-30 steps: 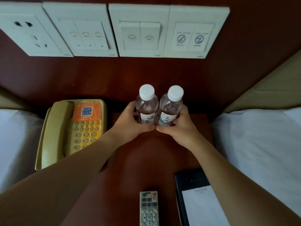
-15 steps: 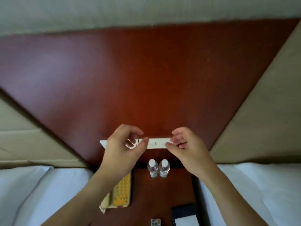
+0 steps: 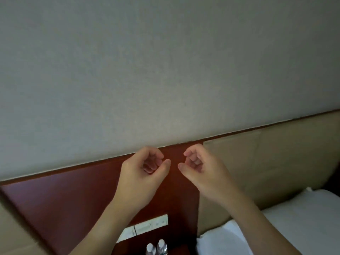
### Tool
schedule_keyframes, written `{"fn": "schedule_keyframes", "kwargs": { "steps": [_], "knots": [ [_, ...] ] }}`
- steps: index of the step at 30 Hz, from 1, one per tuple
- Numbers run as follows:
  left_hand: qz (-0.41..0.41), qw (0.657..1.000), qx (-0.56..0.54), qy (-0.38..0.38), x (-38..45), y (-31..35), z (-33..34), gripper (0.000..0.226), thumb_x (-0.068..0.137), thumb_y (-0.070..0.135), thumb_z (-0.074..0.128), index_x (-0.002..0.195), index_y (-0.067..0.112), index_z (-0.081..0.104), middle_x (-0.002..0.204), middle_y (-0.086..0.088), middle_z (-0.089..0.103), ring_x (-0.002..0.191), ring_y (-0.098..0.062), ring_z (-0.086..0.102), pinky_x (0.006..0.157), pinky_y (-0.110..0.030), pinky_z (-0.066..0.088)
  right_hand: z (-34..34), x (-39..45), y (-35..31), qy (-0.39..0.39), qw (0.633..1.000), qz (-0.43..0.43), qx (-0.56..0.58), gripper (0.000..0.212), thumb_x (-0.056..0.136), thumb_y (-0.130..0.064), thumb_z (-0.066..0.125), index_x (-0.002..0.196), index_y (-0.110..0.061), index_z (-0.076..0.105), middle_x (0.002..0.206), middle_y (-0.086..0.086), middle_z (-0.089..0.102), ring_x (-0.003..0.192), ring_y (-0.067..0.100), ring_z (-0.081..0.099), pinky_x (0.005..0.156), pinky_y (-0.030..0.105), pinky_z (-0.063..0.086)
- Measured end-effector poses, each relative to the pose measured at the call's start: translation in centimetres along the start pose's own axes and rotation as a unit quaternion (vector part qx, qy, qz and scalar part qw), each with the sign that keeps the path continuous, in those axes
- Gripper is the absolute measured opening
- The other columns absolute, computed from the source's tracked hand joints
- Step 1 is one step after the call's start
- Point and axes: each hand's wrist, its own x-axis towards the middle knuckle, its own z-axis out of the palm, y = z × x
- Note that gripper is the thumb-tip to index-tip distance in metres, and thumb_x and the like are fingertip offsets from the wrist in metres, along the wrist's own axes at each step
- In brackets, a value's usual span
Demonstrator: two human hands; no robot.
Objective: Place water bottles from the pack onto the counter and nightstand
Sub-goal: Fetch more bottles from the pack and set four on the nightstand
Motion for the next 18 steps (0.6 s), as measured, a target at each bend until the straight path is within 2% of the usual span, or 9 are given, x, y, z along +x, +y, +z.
{"fn": "schedule_keyframes", "kwargs": {
  "steps": [5, 8, 10, 12, 14, 18],
  "knots": [
    [0.032, 0.983, -0.126, -0.126, 0.3, 4.7, 6.5, 0.012, 0.071, 0.026, 0.075, 0.073, 0.021, 0.063, 0.072, 0.0, 0.063, 0.056, 0.0, 0.051, 0.055, -0.01, 0.04, -9.0, -6.1, -1.6, 0.107, 0.988, 0.078, -0.079, 0.03, 0.071, -0.057, 0.063, 0.093, -0.038, 0.057, 0.09, -0.018, 0.063, 0.076, 0.002, 0.06, 0.065, 0.014, 0.048],
    [0.053, 0.954, -0.201, -0.217, -1.5, 8.7, 11.9, 0.025, 0.063, 0.044, 0.07, 0.078, 0.026, 0.065, 0.071, 0.002, 0.065, 0.055, -0.001, 0.052, 0.053, -0.013, 0.04, -15.3, -13.3, -3.7, 0.205, 0.957, 0.121, -0.165, 0.026, 0.071, -0.056, 0.062, 0.091, -0.041, 0.057, 0.086, -0.018, 0.065, 0.074, 0.002, 0.06, 0.064, 0.015, 0.048],
    [0.071, 0.925, -0.248, -0.279, -4.3, 12.7, 15.8, 0.023, 0.062, 0.044, 0.075, 0.079, 0.03, 0.067, 0.074, -0.001, 0.067, 0.056, -0.003, 0.054, 0.054, -0.014, 0.042, -19.4, -19.9, -6.0, 0.275, 0.923, 0.166, -0.213, 0.029, 0.071, -0.058, 0.06, 0.094, -0.039, 0.058, 0.084, -0.015, 0.066, 0.075, 0.003, 0.062, 0.066, 0.02, 0.051],
    [0.109, 0.891, -0.281, -0.339, -8.3, 17.8, 19.3, 0.019, 0.07, 0.029, 0.084, 0.079, 0.032, 0.068, 0.074, 0.001, 0.068, 0.059, -0.009, 0.058, 0.053, -0.014, 0.045, -23.0, -27.2, -9.2, 0.338, 0.883, 0.208, -0.25, 0.033, 0.07, -0.059, 0.059, 0.095, -0.038, 0.058, 0.085, -0.015, 0.067, 0.076, 0.003, 0.062, 0.067, 0.022, 0.052],
    [0.154, 0.848, -0.314, -0.398, -13.0, 23.9, 21.8, 0.024, 0.077, 0.016, 0.082, 0.081, 0.034, 0.068, 0.076, 0.006, 0.068, 0.063, -0.012, 0.061, 0.053, -0.012, 0.046, -25.8, -34.8, -13.0, 0.405, 0.834, 0.242, -0.285, 0.032, 0.069, -0.059, 0.06, 0.094, -0.038, 0.058, 0.084, -0.015, 0.067, 0.074, 0.003, 0.062, 0.066, 0.021, 0.051],
    [0.236, 0.748, -0.39, -0.483, -24.2, 37.1, 23.2, 0.018, 0.08, 0.024, 0.078, 0.084, 0.036, 0.066, 0.078, 0.014, 0.067, 0.071, -0.008, 0.061, 0.059, -0.009, 0.046, -28.7, -50.0, -21.8, 0.525, 0.722, 0.294, -0.34, 0.032, 0.069, -0.055, 0.063, 0.092, -0.034, 0.059, 0.083, -0.012, 0.068, 0.072, 0.007, 0.063, 0.063, 0.017, 0.049]
  ]
}}
